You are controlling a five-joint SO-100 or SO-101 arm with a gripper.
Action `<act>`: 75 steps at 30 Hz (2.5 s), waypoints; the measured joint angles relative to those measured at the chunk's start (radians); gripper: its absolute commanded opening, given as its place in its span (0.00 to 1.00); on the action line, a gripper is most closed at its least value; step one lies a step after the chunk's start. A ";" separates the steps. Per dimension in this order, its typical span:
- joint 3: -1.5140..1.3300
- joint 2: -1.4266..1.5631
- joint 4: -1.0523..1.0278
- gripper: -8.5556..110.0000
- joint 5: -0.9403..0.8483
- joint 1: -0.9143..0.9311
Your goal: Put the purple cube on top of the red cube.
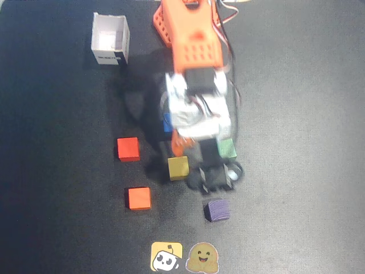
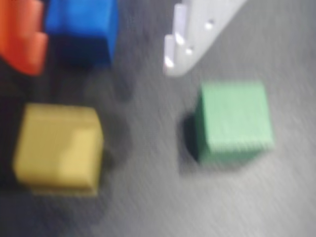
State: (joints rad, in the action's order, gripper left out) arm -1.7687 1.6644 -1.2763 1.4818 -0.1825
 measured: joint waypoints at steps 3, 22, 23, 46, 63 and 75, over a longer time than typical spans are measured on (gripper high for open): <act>0.040 -0.060 0.028 0.27 -0.003 -0.031; 0.293 -0.368 0.077 0.27 0.006 -0.086; 0.304 -0.382 0.080 0.26 0.014 -0.084; 0.328 -0.499 0.287 0.26 0.083 -0.100; 0.299 -0.555 0.453 0.25 0.124 -0.117; 0.239 -0.580 0.485 0.16 0.132 -0.117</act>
State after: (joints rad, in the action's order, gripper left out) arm -1.5294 1.0845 -0.7915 1.6137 -0.2991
